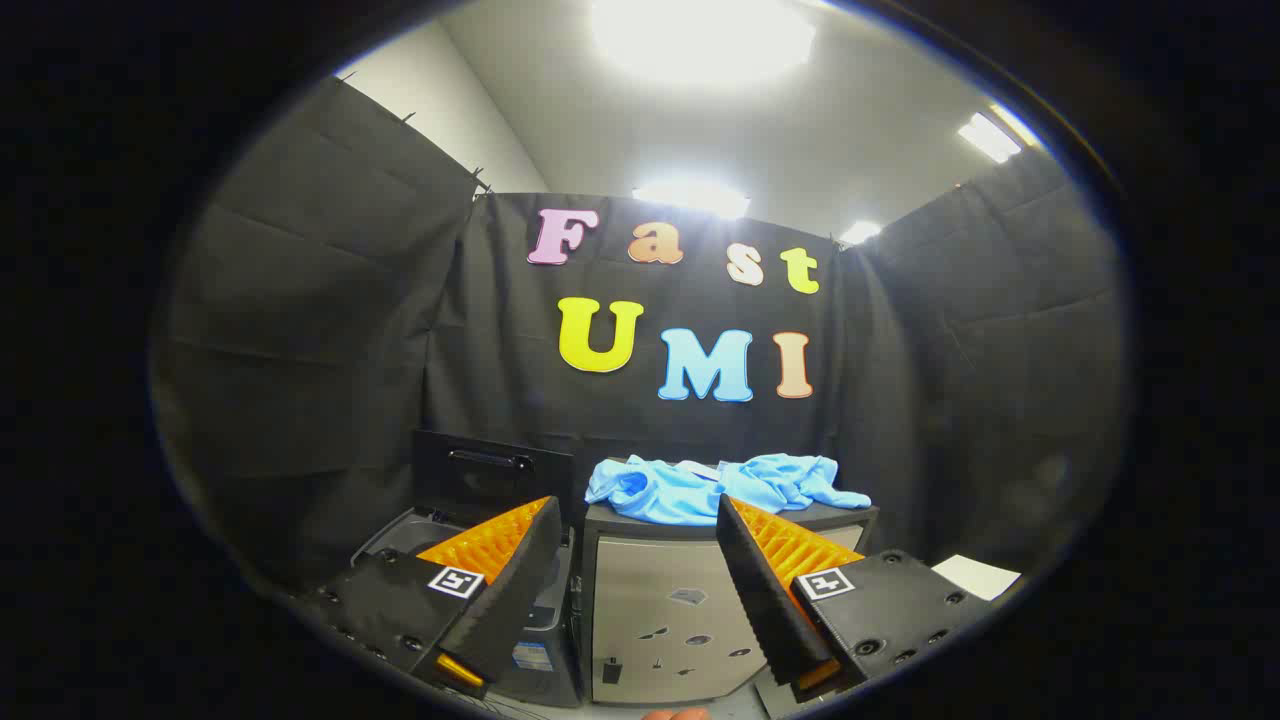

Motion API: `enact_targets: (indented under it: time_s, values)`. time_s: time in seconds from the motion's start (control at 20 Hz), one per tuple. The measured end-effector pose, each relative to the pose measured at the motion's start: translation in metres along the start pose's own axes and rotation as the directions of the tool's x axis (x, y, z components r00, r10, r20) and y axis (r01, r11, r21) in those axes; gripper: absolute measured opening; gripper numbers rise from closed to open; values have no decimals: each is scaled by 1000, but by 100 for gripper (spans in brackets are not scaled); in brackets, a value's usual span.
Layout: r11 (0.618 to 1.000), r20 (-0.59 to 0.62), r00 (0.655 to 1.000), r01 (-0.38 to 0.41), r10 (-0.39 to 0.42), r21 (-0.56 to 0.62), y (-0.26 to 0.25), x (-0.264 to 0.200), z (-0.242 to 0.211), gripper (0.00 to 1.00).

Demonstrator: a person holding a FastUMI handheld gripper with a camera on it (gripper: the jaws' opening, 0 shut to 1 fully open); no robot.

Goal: Put the clothes into the washing machine and then close the washing machine lid.

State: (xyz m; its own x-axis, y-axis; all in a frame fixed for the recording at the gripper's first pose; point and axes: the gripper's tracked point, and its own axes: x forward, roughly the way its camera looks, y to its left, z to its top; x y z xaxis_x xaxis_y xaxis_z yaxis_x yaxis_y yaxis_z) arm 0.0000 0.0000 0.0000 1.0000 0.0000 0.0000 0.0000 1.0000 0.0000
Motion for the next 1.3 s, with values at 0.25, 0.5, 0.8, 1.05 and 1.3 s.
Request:
enact_targets:
  time_s: [0.25,0.5,0.8,1.05,1.3]
  values:
    - [1000,-1,1000,-3,3,-10,1,-5,0,98]
    - [1000,-14,1000,-5,5,-18,1,-7,-4,98]
    - [1000,-32,999,0,-1,-19,2,1,-10,98]
    - [1000,-49,999,-8,7,-16,9,11,-12,98]
    - [1000,-55,998,-19,18,-24,11,22,-11,98]
